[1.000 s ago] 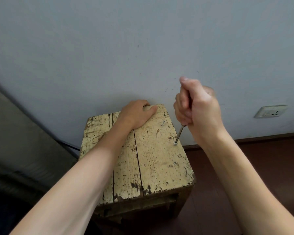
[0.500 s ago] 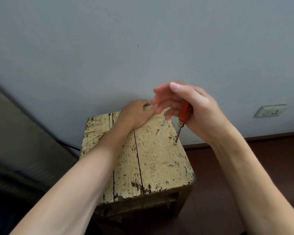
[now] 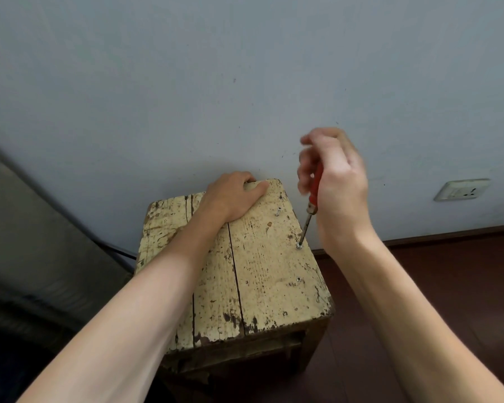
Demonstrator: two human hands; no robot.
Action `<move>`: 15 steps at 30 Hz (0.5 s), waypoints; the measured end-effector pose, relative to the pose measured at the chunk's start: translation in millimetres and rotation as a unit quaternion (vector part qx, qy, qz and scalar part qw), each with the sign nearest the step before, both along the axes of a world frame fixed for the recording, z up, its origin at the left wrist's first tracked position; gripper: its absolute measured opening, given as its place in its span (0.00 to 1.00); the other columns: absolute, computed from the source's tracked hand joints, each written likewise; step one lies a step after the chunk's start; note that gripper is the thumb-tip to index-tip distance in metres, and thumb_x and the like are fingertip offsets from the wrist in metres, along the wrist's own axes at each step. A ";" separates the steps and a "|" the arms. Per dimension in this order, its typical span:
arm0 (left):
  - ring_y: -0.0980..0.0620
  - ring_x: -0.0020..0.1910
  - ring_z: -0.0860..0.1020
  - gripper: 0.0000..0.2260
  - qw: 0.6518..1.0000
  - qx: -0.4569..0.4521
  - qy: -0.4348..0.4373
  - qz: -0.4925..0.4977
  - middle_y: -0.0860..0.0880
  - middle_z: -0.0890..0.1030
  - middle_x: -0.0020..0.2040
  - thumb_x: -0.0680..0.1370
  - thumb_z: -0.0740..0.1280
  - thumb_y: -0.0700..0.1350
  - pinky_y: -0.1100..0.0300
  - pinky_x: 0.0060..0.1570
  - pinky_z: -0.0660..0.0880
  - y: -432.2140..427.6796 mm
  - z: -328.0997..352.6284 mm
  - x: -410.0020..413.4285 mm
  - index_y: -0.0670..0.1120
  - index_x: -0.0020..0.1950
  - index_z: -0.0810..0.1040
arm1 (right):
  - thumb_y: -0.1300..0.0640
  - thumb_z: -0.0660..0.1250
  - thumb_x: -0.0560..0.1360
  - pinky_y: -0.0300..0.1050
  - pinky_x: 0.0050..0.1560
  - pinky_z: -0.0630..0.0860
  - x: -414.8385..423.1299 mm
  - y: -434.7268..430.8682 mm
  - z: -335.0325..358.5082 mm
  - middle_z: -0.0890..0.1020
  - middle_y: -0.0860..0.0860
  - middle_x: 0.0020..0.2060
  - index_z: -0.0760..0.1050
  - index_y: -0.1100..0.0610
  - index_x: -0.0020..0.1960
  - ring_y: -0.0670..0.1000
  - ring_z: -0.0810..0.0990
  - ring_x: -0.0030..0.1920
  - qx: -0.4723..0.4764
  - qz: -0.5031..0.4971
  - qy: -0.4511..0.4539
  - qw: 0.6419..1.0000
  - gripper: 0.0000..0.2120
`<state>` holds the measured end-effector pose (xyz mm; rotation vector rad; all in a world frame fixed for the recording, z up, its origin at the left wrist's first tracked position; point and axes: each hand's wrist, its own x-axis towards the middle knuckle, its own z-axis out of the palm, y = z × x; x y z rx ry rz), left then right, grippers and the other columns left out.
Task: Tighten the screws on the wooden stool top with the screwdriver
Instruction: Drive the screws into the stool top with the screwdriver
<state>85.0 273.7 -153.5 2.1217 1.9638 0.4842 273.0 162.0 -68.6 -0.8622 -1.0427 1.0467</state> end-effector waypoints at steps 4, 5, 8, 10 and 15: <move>0.47 0.55 0.80 0.31 1.000 -0.012 0.008 -0.012 0.53 0.83 0.58 0.74 0.53 0.76 0.49 0.56 0.77 -1.7 3.3 1.7 0.57 0.62 0.80 | 0.53 0.62 0.81 0.43 0.44 0.78 21.3 10.1 4.8 0.86 0.54 0.48 0.82 0.52 0.58 0.51 0.84 0.43 0.043 0.196 -0.048 0.978 0.12; 0.47 0.54 0.80 0.33 0.999 -0.021 0.015 -0.018 0.53 0.83 0.57 0.72 0.50 0.76 0.48 0.56 0.78 -2.1 3.8 1.8 0.56 0.61 0.80 | 0.52 0.60 0.83 0.46 0.41 0.79 24.2 8.6 6.2 0.88 0.56 0.44 0.85 0.53 0.53 0.53 0.85 0.39 0.040 0.252 -0.052 0.965 0.14; 0.49 0.50 0.79 0.30 1.000 -0.017 0.004 -0.007 0.56 0.81 0.51 0.70 0.51 0.74 0.54 0.48 0.74 -1.6 2.2 0.8 0.56 0.55 0.79 | 0.48 0.59 0.84 0.52 0.30 0.68 23.6 5.7 4.2 0.78 0.53 0.23 0.78 0.52 0.30 0.54 0.73 0.23 0.034 0.272 -0.096 0.957 0.26; 0.50 0.49 0.79 0.26 1.000 0.001 0.000 0.002 0.56 0.82 0.50 0.74 0.55 0.73 0.54 0.45 0.71 0.1 0.3 -0.1 0.57 0.56 0.81 | 0.50 0.60 0.83 0.42 0.26 0.61 18.3 3.8 2.9 0.67 0.49 0.18 0.69 0.51 0.24 0.50 0.61 0.20 0.034 0.249 -0.065 0.966 0.27; 0.51 0.52 0.80 0.26 1.000 0.003 -0.002 -0.002 0.56 0.83 0.54 0.76 0.57 0.72 0.53 0.51 0.75 3.4 -2.6 -1.3 0.56 0.58 0.82 | 0.53 0.62 0.83 0.37 0.25 0.53 0.7 -3.4 1.3 0.58 0.47 0.23 0.56 0.50 0.29 0.46 0.55 0.23 -0.013 0.057 0.072 0.996 0.26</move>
